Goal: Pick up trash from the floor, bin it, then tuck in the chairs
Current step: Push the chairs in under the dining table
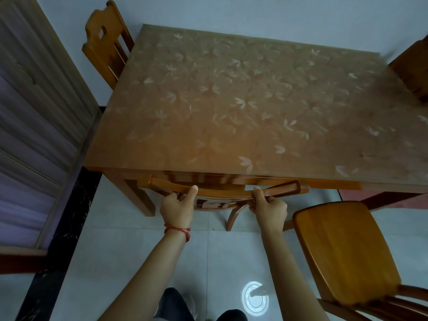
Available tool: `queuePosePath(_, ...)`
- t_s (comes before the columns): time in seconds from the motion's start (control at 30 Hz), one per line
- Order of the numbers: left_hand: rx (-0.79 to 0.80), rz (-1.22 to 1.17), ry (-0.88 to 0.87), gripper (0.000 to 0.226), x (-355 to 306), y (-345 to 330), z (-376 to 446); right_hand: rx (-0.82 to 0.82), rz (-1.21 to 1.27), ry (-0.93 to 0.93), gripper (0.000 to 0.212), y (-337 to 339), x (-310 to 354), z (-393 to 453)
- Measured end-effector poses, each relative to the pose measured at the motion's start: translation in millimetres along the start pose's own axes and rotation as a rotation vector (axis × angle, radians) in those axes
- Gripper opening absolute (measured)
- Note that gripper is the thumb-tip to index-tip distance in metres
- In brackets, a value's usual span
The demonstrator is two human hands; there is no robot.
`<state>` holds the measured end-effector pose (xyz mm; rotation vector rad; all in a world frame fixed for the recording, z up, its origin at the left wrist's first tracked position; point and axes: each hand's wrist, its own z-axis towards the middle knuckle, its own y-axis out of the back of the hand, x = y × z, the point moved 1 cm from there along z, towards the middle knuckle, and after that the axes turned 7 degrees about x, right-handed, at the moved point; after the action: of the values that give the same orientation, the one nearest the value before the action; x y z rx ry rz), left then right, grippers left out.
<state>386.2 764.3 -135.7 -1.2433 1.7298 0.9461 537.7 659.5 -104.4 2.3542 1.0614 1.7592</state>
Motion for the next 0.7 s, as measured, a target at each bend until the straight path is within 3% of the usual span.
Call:
queuePosePath(0.2,0.011,0.002,0.002,0.030,0,1,-1,0.032,0.006,-0.016,0.032,3,2,-4)
queuePosePath(0.37,0.020,0.088,0.011,0.035,-8,2,-8,0.077,-0.006,-0.010,0.051,6,2,-9)
queuePosePath(0.53,0.064,0.281,-0.060,0.040,-19,5,-31,0.163,-0.107,0.080,0.037,20,2,-33)
queuePosePath(0.63,0.129,0.360,-0.143,0.023,-15,3,-50,0.147,-0.167,0.116,0.038,35,-7,-49)
queuePosePath(0.7,0.196,0.428,-0.200,0.028,-6,-3,-61,0.149,-0.195,0.126,0.042,44,-20,-53)
